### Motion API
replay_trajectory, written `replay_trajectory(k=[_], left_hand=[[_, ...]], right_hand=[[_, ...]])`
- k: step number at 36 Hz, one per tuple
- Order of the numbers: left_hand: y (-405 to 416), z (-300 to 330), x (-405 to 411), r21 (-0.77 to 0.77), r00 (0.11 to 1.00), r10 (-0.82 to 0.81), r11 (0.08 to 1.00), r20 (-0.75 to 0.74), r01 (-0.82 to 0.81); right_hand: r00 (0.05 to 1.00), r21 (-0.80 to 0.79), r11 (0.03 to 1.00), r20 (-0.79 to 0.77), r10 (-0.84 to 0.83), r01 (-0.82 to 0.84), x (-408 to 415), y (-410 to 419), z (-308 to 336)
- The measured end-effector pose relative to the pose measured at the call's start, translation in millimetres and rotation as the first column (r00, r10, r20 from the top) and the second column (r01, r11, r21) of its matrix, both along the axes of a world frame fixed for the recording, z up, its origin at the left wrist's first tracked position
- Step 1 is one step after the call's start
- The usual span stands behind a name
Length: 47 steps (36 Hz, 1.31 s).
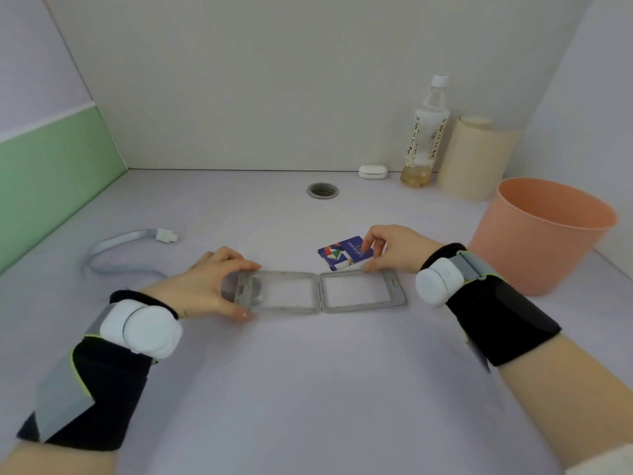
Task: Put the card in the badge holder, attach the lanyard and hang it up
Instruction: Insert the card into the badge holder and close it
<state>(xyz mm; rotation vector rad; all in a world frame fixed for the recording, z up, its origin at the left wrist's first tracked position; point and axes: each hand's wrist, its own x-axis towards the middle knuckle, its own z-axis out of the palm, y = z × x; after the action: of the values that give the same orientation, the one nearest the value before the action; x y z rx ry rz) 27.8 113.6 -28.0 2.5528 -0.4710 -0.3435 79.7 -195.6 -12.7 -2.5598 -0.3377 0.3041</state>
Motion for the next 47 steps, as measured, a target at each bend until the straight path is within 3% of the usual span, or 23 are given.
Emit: replay_trajectory(k=[5,10,13,18,23,31,47], left_hand=[[3,1,-1,0.018,0.999,0.036,0.999,0.039,-0.037],[-6,11,-1,-0.163,0.987,0.11,0.983,0.118,-0.09],[-23,19,1,-0.195,0.974,0.106,0.979,0.2,-0.066],[-63,31,6,-0.083,0.966,0.03,0.997,0.256,-0.009],[-99,30,22,0.104,0.982,-0.022,0.995,0.185,0.003],[-130,14,41,0.271,0.983,0.074,0.955,0.167,-0.118],[-136,2,54,0.197,0.972,0.178,0.959,0.152,-0.206]], right_hand=[[0.999,-0.04,0.999,0.018,0.029,-0.029,6,8,7],[0.998,-0.066,0.997,0.046,0.043,-0.04,14,10,16],[0.997,-0.128,0.99,0.051,0.066,-0.059,19,9,19],[0.994,-0.169,0.981,0.033,0.103,-0.097,27,5,15],[0.993,-0.168,0.981,0.047,0.106,-0.097,29,3,3],[0.996,-0.092,0.994,0.064,0.057,-0.051,32,0,-10],[0.999,-0.112,0.994,0.041,-0.005,0.009,38,2,-15]])
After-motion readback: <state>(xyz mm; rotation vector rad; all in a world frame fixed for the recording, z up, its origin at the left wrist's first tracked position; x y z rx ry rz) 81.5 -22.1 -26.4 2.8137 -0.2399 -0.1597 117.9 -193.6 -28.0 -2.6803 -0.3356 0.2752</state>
